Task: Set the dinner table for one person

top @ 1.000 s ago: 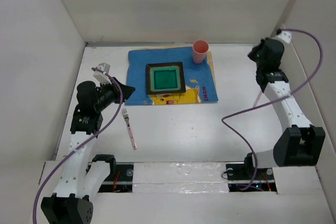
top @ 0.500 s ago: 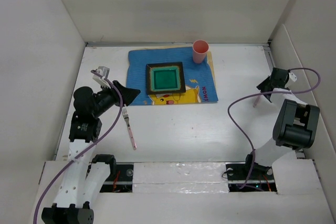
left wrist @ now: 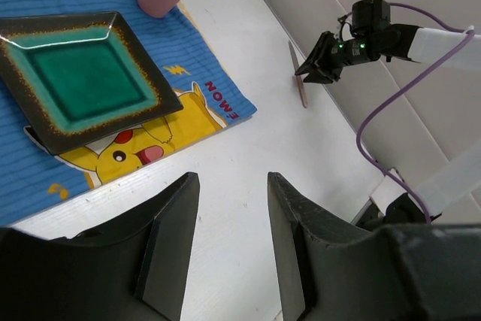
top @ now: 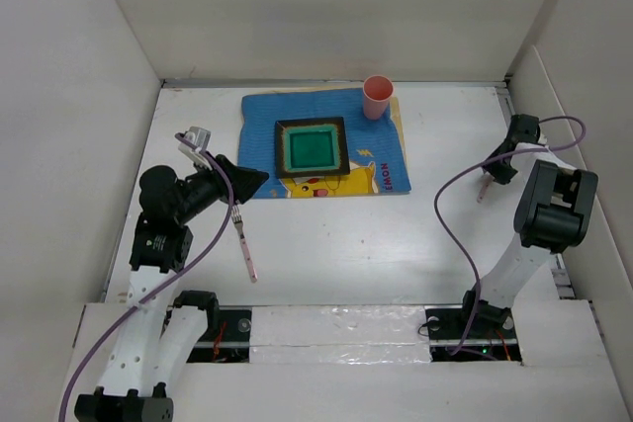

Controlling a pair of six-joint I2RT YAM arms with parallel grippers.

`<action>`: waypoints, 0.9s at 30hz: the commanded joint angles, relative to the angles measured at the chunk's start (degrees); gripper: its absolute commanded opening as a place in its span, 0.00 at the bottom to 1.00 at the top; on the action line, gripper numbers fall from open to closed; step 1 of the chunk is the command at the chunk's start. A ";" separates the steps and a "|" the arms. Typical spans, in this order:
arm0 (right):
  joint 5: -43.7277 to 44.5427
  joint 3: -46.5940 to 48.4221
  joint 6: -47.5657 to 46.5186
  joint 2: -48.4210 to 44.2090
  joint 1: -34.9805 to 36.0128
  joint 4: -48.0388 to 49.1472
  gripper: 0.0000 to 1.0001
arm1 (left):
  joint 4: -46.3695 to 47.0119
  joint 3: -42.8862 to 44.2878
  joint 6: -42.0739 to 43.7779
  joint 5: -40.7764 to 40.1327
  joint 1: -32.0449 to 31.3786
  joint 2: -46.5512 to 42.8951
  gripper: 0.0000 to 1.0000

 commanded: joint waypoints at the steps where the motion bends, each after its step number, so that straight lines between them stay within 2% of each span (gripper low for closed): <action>1: -1.96 2.98 -0.88 0.70 -0.35 -5.66 0.41 | 1.98 1.17 0.47 1.15 -0.70 -1.50 0.39; 6: -1.61 2.54 0.70 -0.18 -0.35 -9.44 0.39 | 2.25 1.44 0.20 1.41 -0.70 -2.20 0.39; 9: -0.38 3.42 0.35 0.35 1.14 -11.64 0.32 | 2.07 1.70 0.20 0.98 -1.31 -2.73 0.39; 11: -0.64 3.86 -0.26 0.87 3.07 -12.78 0.23 | 1.46 1.79 0.55 0.54 -1.93 -2.82 0.39; 15: -0.03 4.48 -1.85 1.40 5.45 -14.81 0.16 | 1.37 1.79 0.64 0.36 -2.45 -3.35 0.39; 16: -0.90 4.04 -2.02 1.14 5.45 -14.37 0.10 | 1.37 1.79 0.64 0.36 -2.45 -3.35 0.39; 18: -1.35 2.90 -2.55 -0.17 6.06 -13.58 0.07 | 1.37 1.70 0.73 0.54 -2.45 -3.52 0.39; 19: -2.04 1.94 -2.72 -0.61 6.06 -12.88 0.00 | 1.45 1.61 0.73 0.45 -2.45 -3.61 0.39; 27: 0.59 -5.89 -4.57 -13.61 11.59 -4.97 0.00 | 1.28 1.61 1.08 -0.87 -2.45 -3.26 0.39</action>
